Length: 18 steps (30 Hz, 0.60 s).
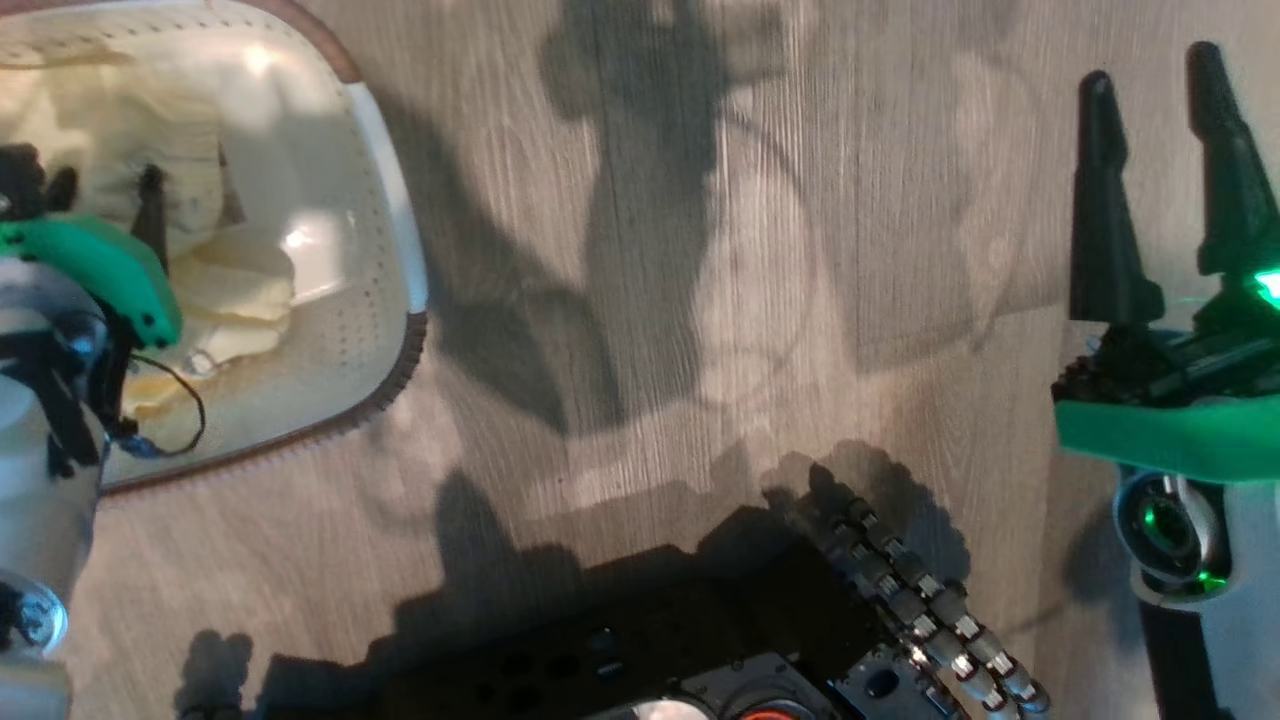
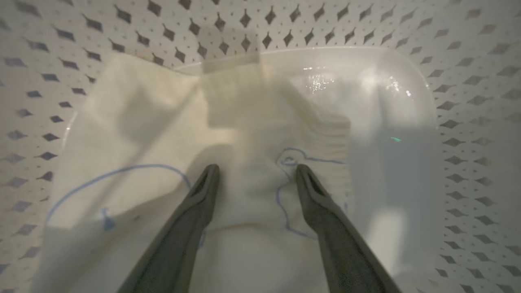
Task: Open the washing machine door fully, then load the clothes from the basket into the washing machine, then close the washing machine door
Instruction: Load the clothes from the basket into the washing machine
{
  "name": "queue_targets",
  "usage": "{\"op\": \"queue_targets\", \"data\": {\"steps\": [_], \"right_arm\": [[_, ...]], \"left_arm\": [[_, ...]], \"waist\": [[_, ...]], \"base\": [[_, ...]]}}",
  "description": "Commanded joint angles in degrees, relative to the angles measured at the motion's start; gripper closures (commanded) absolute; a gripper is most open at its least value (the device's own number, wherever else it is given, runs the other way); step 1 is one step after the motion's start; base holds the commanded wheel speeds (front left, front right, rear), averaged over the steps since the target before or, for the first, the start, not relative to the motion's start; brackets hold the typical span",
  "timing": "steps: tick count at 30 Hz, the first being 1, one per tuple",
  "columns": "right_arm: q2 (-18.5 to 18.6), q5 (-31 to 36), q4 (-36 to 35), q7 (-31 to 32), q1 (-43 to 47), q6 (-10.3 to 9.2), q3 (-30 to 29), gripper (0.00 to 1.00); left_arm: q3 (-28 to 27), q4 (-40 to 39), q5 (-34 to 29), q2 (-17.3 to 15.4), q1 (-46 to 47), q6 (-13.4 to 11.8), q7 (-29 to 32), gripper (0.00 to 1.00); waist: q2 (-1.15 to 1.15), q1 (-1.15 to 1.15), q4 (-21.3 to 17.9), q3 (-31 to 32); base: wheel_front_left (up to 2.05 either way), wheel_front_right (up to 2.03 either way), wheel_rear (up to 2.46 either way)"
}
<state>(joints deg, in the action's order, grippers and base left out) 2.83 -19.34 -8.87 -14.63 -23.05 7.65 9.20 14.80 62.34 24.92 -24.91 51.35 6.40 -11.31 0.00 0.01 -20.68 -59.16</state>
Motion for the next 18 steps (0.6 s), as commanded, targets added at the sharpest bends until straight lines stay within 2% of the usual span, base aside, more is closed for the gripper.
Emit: {"op": "queue_targets", "data": {"steps": [1,13,14,15,16,17,18], "right_arm": [[0.1,-0.4,-2.0,-0.4,1.3,-0.16,0.9,0.0],[0.1,-0.4,-2.1,-0.4,1.8,-0.16,1.0,0.0],[0.1,-0.4,-2.0,-0.4,1.8,-0.16,1.0,0.0],[0.1,-0.4,-2.0,-0.4,1.7,-0.16,1.0,0.0],[0.1,-0.4,-2.0,-0.4,1.7,-0.16,1.0,0.0],[0.1,-0.3,-2.0,-0.4,1.6,-0.16,1.0,0.0],[0.1,-0.3,-2.0,-0.4,1.5,-0.16,0.9,0.0]], "left_arm": [[-1.4,0.8,0.5,-2.6,-0.6,-0.2,0.5,0.0],[-1.2,6.5,1.8,-1.5,2.4,-0.2,3.7,0.0],[-1.1,6.8,1.9,-1.4,2.5,-0.2,3.8,0.07],[-1.0,7.0,2.0,-1.4,2.6,-0.2,3.8,0.45],[-1.0,7.3,2.0,-1.3,2.6,-0.2,3.8,0.68],[-0.9,7.5,2.1,-1.3,2.7,-0.1,3.7,1.0],[-0.8,7.6,2.1,-1.3,2.7,-0.1,3.6,1.0]], "waist": [[0.0,-0.01,-0.6,-1.2],[0.0,-0.01,-0.7,-1.4],[0.0,-0.01,-0.7,-1.4],[0.0,-0.01,-0.7,-1.3],[0.0,-0.01,-0.7,-1.3],[0.0,-0.01,-0.7,-1.2],[0.0,-0.01,-0.6,-1.2]], "base": [[0.0,0.0,0.0],[0.0,0.0,0.0],[0.0,0.0,0.0],[0.0,0.0,0.0],[0.0,0.0,0.0],[0.0,0.0,0.0],[0.0,0.0,0.0]]}}
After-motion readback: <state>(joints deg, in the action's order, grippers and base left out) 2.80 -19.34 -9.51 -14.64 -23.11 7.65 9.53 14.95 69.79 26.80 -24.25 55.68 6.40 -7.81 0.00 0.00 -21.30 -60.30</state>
